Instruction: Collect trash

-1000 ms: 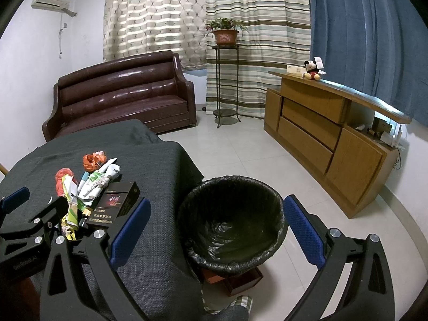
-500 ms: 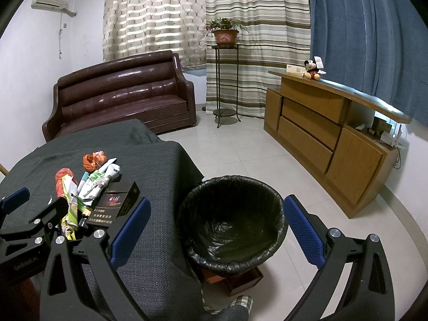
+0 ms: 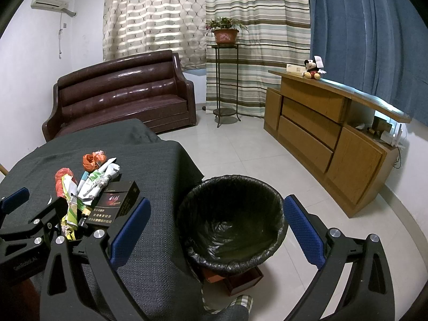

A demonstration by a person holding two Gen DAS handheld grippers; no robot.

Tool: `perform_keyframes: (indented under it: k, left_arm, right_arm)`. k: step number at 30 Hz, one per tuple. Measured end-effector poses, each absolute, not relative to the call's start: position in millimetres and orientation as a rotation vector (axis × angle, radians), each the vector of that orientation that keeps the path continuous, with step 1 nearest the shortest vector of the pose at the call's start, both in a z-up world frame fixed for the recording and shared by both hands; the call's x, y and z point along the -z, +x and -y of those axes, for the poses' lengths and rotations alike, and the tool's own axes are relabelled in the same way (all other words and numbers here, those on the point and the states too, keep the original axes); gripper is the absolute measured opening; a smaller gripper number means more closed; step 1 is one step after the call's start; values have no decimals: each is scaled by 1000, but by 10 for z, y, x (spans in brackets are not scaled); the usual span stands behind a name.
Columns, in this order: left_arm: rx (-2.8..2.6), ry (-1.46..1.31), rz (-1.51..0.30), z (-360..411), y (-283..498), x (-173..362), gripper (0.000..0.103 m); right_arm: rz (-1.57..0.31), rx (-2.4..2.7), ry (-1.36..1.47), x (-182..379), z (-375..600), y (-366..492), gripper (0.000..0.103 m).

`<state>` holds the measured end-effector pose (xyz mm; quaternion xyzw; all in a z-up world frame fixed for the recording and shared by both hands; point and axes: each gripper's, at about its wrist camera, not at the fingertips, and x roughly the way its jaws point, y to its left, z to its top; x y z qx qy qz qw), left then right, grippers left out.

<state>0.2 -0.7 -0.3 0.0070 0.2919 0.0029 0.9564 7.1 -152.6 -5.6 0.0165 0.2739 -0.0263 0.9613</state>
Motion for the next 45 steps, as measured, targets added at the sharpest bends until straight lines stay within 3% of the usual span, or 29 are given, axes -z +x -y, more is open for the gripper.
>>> perform_keyframes:
  k: [31,33,35,40,45]
  left_arm:
    - [-90,3,-670,-669,-129,205,97]
    - [-94,4,-681,-686,-115,225,86]
    - [-100,5,-706,-693,-73,272,84]
    - [-98,-11,-737,-722,-24,339,82]
    - [-105,-2,-774,-766,9,418,67]
  right_arm:
    - [-613,-15,29,108,1383,108,94]
    - [-613,-24,25,101,1350,109,84]
    - [-623,-26,17,101,1338,137,72]
    - [-639,-34,23,140,1321,146,72]
    - [-646,-33,30,158,1329,153,72]
